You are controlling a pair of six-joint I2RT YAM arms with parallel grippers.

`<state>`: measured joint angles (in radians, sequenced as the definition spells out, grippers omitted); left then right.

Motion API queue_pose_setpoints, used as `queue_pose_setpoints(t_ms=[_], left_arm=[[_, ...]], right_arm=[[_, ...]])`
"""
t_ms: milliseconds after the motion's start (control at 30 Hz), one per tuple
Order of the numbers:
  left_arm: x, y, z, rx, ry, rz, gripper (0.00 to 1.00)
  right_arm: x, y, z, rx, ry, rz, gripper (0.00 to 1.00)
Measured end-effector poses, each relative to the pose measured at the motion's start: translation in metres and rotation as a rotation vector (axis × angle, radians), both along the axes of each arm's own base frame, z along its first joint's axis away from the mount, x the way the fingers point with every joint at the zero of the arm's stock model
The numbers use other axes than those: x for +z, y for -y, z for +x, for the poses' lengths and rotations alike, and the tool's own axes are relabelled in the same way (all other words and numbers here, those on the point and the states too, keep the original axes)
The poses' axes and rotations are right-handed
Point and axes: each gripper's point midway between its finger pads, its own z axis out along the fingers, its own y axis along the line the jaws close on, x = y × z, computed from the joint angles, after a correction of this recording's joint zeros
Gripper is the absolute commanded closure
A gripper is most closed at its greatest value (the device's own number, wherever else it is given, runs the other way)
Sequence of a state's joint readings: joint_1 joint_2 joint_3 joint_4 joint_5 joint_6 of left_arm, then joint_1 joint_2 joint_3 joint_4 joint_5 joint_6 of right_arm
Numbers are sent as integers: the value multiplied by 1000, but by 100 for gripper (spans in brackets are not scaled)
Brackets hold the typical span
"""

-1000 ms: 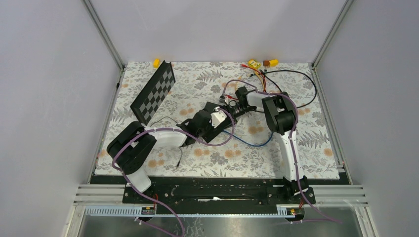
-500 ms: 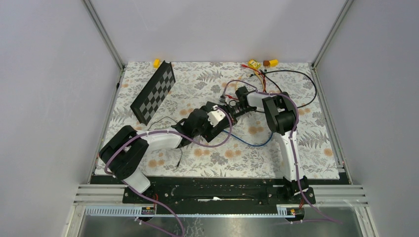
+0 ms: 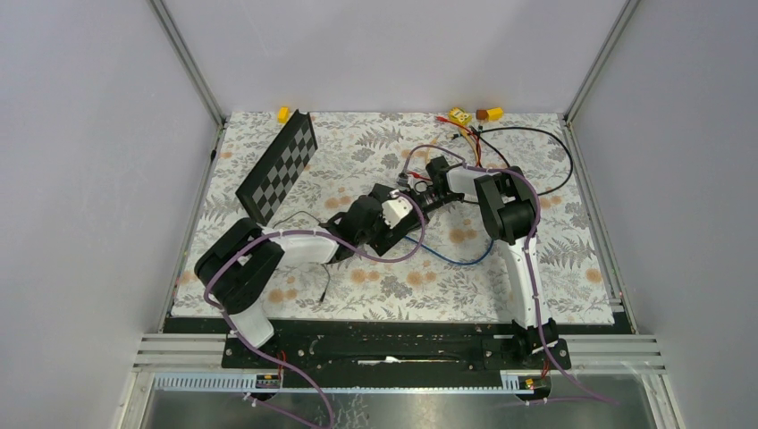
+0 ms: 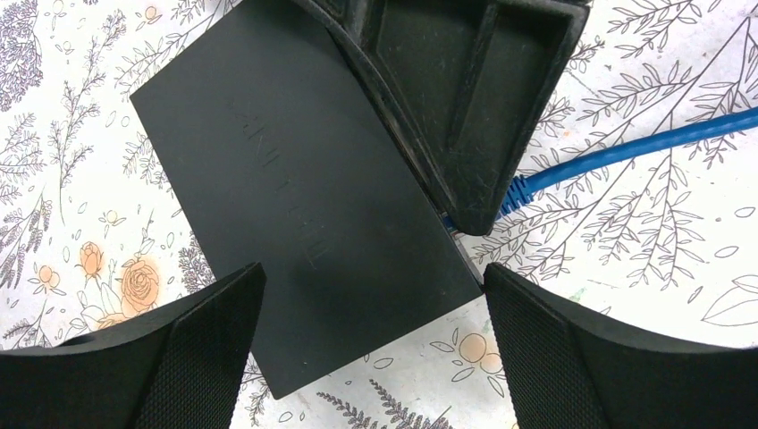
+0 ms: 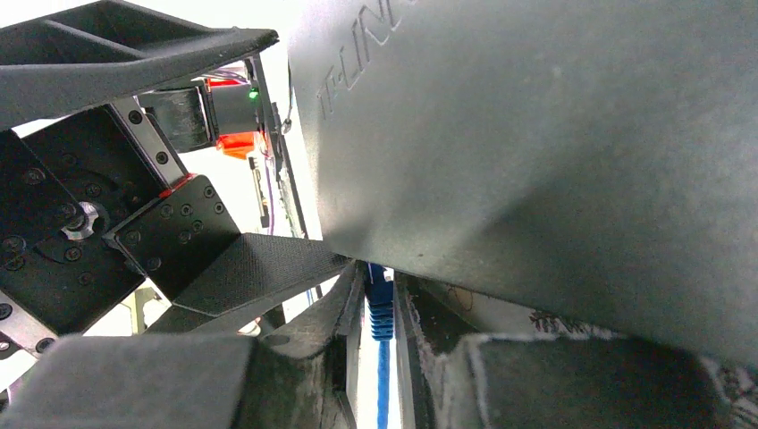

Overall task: Pull the plug from the switch port
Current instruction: Pull the connector from the switch port.

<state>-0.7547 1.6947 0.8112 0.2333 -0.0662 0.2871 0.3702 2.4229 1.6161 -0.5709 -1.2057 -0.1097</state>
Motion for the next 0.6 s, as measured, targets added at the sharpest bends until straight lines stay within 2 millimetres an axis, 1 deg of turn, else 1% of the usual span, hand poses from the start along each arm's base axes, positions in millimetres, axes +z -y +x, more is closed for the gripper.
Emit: queue_pose_setpoints(t_ms=[433,600], left_arm=[[-2,-1,0,45,-7,4,14],[-2,-3,2,69,-9,5,15]], right_arm=[[0,1,0,12,-9,-8,100],[0,1,0,-17,37,15,100]])
